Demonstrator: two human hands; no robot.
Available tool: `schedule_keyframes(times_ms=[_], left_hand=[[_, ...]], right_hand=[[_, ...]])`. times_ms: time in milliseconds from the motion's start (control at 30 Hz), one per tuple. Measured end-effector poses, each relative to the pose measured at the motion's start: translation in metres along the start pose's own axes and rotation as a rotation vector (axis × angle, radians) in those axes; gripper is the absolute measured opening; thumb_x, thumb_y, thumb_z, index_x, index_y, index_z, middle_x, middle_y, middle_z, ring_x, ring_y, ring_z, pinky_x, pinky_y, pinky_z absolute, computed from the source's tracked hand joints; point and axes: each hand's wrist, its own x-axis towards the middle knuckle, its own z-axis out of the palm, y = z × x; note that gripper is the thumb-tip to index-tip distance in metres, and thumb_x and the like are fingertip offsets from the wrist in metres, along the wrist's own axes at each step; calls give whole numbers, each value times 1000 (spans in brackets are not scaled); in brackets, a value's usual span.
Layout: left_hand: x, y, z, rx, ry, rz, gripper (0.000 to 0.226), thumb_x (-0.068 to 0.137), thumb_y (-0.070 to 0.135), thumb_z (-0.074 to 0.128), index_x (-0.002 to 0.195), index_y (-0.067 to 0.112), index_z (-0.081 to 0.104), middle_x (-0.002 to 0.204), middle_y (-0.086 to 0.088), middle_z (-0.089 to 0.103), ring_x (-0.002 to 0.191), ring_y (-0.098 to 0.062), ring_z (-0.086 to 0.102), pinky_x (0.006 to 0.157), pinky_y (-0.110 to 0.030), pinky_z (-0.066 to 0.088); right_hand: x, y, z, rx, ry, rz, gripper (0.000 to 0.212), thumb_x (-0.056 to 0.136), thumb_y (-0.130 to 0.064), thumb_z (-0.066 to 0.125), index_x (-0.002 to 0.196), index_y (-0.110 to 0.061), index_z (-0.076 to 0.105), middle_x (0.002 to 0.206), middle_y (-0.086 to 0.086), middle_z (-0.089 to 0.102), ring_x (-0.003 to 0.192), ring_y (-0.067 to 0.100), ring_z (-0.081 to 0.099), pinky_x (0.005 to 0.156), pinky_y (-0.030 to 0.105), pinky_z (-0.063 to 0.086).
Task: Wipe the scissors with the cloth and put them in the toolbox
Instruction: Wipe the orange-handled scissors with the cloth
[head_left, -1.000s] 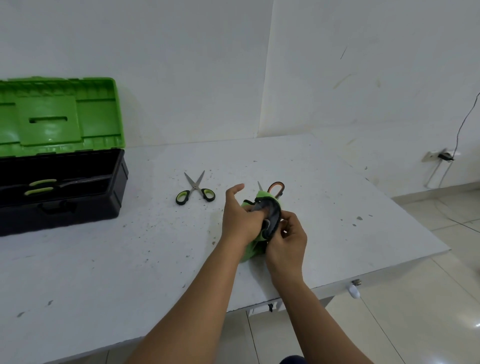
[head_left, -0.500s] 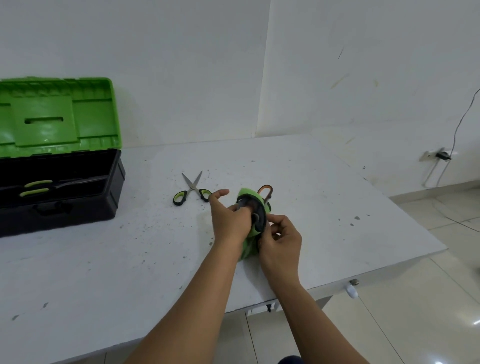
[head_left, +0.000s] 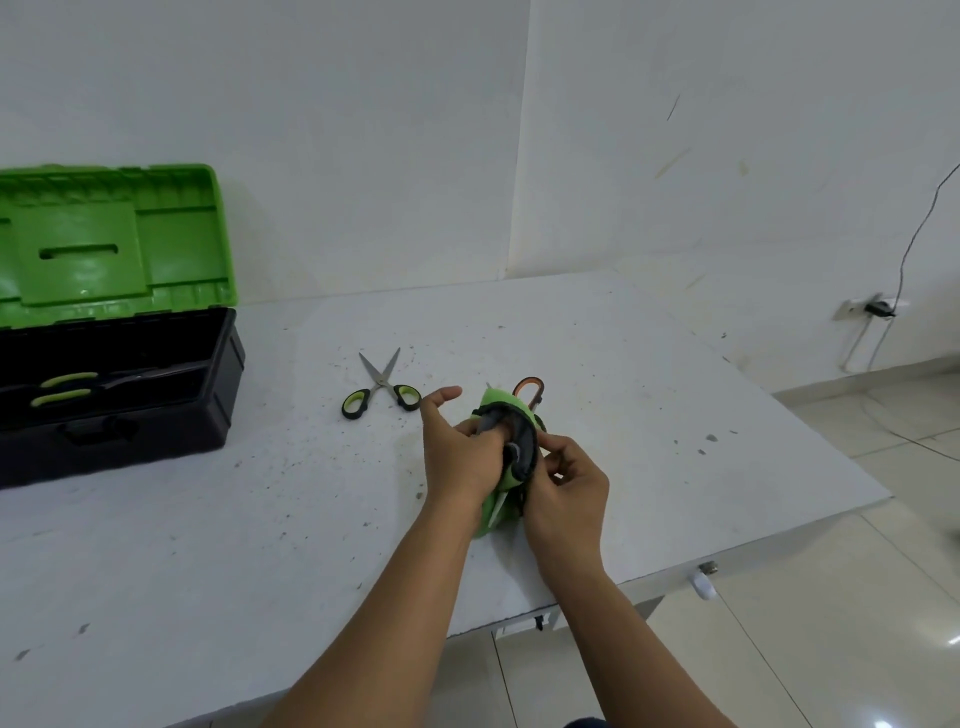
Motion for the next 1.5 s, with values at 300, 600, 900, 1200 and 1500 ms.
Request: schedule_keyframes(times_ms=[300,600,900,1200,1500], left_hand=[[-9,-6,2,151,-78,13,63,88,12,81,135,38,47,101,-22,76,89,-31,76,81,-45,65],[-16,-10,1,402,-74,441,28,96,9,70,111,33,67,85,8,73,72,-1,68,60,-13,51],[-24,-12,2,292,-38,365,15,94,15,72,94,26,80,85,12,78,84,-1,71,65,-14,55],[-13,6,6,109,18,33,44,89,3,76,115,25,47,91,-8,77,79,-19,72,59,-23,54],[0,6,17,39,206,35,40,91,-6,59,116,23,48,90,-2,70,84,-20,69,56,-19,52]], right_hand=[[5,1,-4,108,16,51,24,92,9,66,89,-11,78,79,25,65,69,20,60,66,37,53],[8,4,-2,104,-11,53,23,95,-2,68,87,-20,80,86,31,65,72,33,63,70,49,57],[6,1,-4,94,-4,73,27,89,5,70,87,-19,81,86,29,67,84,50,67,79,62,61],[5,0,-3,81,-11,59,28,94,5,67,101,-18,81,68,8,61,64,17,58,62,29,55],[0,-2,-1,11,-3,17,33,97,-7,71,91,-38,80,58,2,50,54,16,46,53,28,45]])
